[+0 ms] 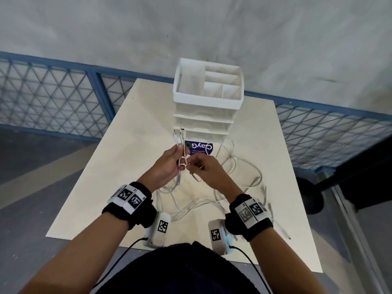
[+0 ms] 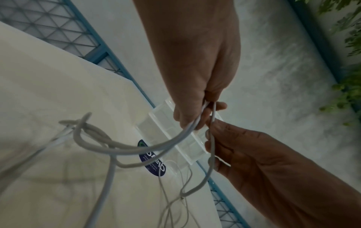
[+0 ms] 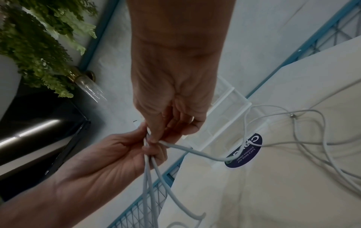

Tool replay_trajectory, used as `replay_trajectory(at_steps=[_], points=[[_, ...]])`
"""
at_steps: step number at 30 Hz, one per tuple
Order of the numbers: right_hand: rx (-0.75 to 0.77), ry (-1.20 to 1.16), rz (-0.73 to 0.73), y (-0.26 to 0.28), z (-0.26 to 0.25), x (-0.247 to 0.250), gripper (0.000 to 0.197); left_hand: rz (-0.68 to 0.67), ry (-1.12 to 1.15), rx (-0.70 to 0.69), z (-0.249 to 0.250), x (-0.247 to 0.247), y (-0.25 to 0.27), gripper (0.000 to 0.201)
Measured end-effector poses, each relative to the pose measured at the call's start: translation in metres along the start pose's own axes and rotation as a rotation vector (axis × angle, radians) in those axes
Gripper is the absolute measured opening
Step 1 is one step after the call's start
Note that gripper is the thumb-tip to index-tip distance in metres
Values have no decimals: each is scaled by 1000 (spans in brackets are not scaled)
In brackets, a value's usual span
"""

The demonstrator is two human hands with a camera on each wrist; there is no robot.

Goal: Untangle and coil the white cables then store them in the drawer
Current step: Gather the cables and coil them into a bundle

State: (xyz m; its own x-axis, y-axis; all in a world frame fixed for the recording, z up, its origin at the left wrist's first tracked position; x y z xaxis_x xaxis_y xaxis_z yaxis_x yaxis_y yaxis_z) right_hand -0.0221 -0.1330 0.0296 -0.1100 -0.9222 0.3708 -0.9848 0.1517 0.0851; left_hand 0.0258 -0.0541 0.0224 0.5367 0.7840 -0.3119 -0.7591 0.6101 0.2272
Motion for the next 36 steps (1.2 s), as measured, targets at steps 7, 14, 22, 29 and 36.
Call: replay_trajectory(at_steps=[7,14,22,29,36], points=[[-24,-80,-234,-2,1,-22,17,-148,307,-43,27,-12,-1,35],[20,-170,-241,-10,-17,-32,19,-210,287,-105,59,-8,3,33],[62,169,-439,-20,-28,-27,22,-61,40,-238,75,6,6,35],[102,520,-381,-27,-20,-13,24,3,59,-373,104,20,7,31],[-2,178,-318,-30,-5,-3,16,64,75,-467,123,36,13,31]])
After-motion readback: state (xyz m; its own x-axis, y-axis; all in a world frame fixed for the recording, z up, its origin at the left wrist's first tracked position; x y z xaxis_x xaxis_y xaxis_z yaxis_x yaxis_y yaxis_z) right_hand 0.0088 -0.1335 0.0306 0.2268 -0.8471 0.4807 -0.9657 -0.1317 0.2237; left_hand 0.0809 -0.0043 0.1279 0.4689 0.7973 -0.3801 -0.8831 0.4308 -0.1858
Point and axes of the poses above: each hand's wrist, its own y-axis away from the middle knuckle, its own x-axis out of the back of the hand, z = x × y, the point moved 10 cm from there along -y, towards the middle knuckle
